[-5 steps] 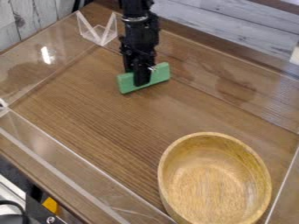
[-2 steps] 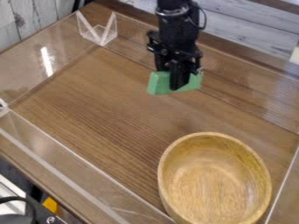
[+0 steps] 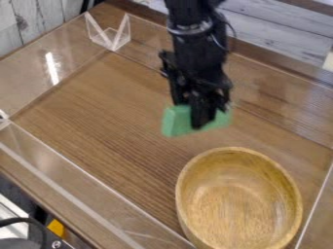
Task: Put the green block in the brown bowl
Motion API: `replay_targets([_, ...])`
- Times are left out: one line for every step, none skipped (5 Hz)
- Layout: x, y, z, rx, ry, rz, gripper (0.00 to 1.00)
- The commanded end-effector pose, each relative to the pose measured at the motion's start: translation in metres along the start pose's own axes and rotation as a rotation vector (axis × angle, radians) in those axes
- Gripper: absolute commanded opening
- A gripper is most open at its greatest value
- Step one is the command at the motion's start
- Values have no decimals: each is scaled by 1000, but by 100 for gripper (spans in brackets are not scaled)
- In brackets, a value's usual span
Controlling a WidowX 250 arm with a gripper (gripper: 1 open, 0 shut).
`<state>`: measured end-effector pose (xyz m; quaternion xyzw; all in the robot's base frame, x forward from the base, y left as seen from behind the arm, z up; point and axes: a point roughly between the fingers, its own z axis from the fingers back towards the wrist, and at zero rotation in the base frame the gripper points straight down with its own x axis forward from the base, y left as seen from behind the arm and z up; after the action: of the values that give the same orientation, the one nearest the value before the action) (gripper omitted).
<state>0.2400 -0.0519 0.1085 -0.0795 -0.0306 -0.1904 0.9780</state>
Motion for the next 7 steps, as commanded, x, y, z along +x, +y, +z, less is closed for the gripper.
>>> replay_targets([-9, -34, 2, -5, -34, -48, 0])
replay_targets([-13, -53, -11, -13, -28, -100, 0])
replay_targets([-14, -57, -23, -8, -18, -137, 0])
replay_targets([-1, -61, -26, 14, -18, -161, 0])
replay_targets([9, -63, -27, 20, -29, -175, 0])
replay_targets([-4, -64, -22, 31, -43, -118, 0])
replay_targets([-13, -62, -20, 43, -59, -69, 0])
